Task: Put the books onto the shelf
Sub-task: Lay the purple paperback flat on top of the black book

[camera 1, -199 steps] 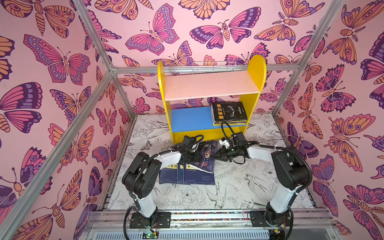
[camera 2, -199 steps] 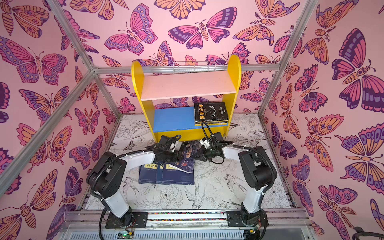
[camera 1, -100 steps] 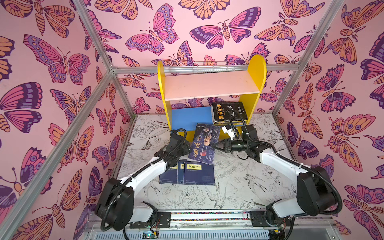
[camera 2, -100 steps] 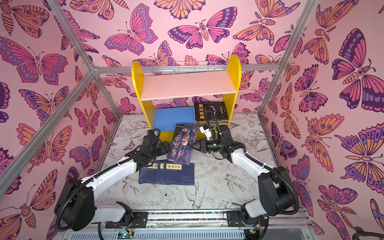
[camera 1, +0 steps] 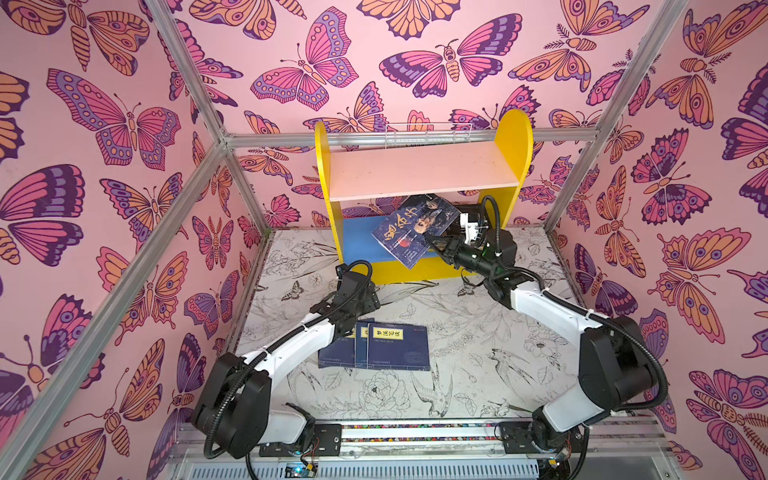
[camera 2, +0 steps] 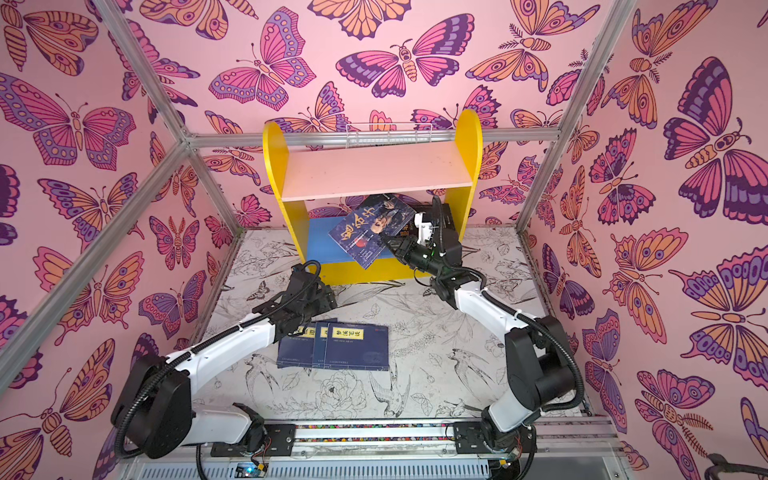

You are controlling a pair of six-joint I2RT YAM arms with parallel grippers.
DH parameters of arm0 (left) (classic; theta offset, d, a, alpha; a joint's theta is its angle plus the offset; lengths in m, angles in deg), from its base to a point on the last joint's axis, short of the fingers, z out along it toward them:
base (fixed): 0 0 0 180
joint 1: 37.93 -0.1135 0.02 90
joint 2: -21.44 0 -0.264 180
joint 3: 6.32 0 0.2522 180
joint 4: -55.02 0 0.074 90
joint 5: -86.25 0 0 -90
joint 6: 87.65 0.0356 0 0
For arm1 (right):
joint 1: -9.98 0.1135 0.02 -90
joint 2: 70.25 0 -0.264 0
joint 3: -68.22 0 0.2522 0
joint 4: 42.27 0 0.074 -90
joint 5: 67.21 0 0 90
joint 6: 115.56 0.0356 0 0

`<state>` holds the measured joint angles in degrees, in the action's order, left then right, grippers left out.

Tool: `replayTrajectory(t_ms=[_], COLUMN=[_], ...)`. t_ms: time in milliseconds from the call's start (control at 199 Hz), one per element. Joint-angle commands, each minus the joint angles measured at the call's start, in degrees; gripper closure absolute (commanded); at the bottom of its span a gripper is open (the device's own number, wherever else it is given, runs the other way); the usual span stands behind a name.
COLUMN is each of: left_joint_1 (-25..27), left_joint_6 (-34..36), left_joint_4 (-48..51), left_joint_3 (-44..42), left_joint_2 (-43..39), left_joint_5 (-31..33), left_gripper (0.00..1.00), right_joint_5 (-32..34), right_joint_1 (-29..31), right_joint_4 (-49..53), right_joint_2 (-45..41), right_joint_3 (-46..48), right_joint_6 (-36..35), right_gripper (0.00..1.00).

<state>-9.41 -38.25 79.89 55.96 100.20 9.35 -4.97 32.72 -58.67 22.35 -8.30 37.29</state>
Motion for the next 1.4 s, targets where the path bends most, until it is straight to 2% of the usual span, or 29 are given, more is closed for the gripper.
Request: replayTrajectory(t_ms=[0,206,447,627,798,964,1089,1204,1265,1395], left_joint_1=[-0.03,-0.02,0.01,0.05,0.05,0.13,0.18,0.14,0.14,0.14], left_joint_6=[0.17,0.85,0.81,0.77,0.62,0.62,0.68,0.63,0.62,0.46], left_joint_4=[1.31,1.31,1.34,1.31,1.28,1.28,1.35,1.26,1.28,1.32], left_joint_3=[-1.53,-1.93,-2.11,-2.02,-1.50,-1.37,-1.40,-1.25,-1.20,-0.84], left_joint_2=[-0.95,-1.37,-0.59,0.10,0.93,1.13,0.97,1.10,1.17,1.57], left_joint_5=[0.34,-0.27,-1.02,-1.72,-2.68,-3.26,-3.26,-3.43,-3.60,-3.87], left_gripper=[0.19,0.19,0.20,0.20,0.20,0.20,0.20,0.20,0.20,0.20], right_joint_5=[10.02,22.72,30.22,34.11,41.19,42.67,41.15,39.84,39.15,36.97], right_joint_1=[-0.51,-1.24,-2.41,-2.39,-1.28,-0.70,-0.64,-0.64,-0.66,-0.73], right_joint_4=[-5.15,-4.44,-4.31,-10.11,-14.15,-12.34,-9.04,-3.32,4.72,19.79], right_joint_2=[-0.26,-2.09,-2.13,-0.58,1.46,2.78,3.90,3.18,2.22,1.42], right_joint_3=[-2.36,1.03,0.96,2.81,4.84,3.57,1.83,0.04,-2.27,-9.10], right_joint_6=[2.17,1.49,3.19,7.86,10.89,12.04,15.08,16.35,17.09,14.54], right_gripper=[1.00,1.00,1.00,1.00,1.00,1.00,1.00,0.73,0.59,0.53])
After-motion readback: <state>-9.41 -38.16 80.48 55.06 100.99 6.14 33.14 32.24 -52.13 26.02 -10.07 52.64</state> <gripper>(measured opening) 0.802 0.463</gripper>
